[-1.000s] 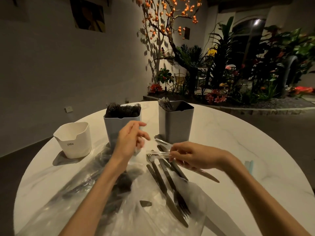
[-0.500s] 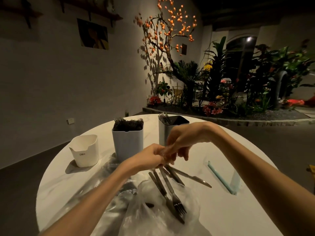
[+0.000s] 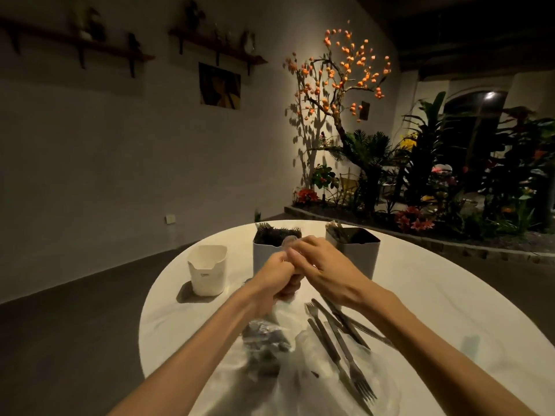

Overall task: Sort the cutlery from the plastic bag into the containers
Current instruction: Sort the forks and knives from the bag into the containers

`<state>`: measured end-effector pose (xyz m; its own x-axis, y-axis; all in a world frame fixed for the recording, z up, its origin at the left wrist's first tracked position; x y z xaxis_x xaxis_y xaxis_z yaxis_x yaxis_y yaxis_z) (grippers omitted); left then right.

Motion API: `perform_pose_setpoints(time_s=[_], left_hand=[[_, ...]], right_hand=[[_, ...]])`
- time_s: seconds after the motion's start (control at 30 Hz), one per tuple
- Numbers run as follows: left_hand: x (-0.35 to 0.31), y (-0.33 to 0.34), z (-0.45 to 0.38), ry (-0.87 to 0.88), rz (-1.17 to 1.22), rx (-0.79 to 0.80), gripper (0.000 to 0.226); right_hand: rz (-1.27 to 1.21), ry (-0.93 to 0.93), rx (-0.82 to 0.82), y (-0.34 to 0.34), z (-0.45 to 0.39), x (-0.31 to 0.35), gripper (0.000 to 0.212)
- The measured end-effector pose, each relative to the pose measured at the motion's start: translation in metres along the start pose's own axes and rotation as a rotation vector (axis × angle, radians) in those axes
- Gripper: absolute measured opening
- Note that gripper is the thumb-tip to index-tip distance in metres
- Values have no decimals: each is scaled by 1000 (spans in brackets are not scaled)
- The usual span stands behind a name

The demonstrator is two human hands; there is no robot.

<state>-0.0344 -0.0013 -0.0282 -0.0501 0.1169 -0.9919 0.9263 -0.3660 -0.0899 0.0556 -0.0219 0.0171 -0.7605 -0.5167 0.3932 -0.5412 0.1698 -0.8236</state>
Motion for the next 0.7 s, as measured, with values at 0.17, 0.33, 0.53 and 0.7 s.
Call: perform_pose_setpoints(time_s=[0.17,0.33,0.53,0.7], left_hand=[[-5,-62,7,161,-123,-153,39],[15,-128,5,186,-144,-345,26],[3,-172,-11,292,-215,-299,25],[7,-208,-35,121,-202,-286,103]], right_hand=[[-219,34,-116,20,-33,33,48],[-16,-72,-28,69,-84,69,35],[-29,-64,120,106,-146,82,52],[-154,-23,115,122,-200,70,36]])
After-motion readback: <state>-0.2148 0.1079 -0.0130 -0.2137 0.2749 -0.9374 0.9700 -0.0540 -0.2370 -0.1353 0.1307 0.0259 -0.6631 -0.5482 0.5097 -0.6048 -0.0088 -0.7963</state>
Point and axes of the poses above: each hand's wrist, its own z-axis away from the middle knuckle, its own y-axis out of the palm, x = y × z, the point moved 7 cm from there along -z, towards the middle knuckle, and after that the axes turned 1 degree about -x, right-handed, at the moved point
